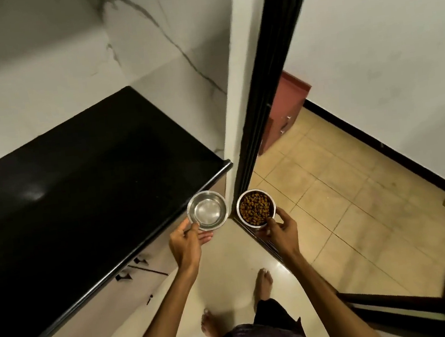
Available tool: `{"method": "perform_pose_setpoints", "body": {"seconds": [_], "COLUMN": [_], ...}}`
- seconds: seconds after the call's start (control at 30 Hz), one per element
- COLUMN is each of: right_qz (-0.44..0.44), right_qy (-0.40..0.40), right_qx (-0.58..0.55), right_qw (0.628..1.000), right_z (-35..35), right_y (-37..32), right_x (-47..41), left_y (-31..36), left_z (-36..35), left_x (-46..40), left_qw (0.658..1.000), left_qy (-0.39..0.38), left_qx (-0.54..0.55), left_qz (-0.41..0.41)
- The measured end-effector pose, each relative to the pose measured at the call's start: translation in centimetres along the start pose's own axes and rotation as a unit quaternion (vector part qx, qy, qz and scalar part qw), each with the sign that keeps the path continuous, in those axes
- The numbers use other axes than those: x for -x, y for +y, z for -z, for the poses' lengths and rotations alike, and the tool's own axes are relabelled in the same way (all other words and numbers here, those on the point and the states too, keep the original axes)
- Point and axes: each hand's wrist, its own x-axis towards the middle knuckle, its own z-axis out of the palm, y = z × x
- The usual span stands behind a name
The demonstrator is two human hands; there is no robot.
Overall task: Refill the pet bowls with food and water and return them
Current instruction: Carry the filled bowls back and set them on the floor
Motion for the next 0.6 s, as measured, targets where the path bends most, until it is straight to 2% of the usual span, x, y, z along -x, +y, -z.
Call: {"method": "perform_pose_setpoints", "body": {"seconds": [0.27, 0.6], "right_qz": [-0.004, 0.008], "right_qy": [0.046, 0.102], "right_qx": [-0.053, -0.052], "right_qw": [0.997, 0.993], "right_z": [6.9, 15.8], "right_y": [-1.6, -2.2], "right_x": [-4.0, -10.1], "left_y": [-0.6, -1.8], "left_z": [-10.0, -21.6], "left_x": [0.3, -0.7], "left_qw": [0.998, 0.994], "left_qy": [-0.054, -0.095], "left_qx": [-0.028, -0.048], "left_qz": [0.019, 0.033]}}
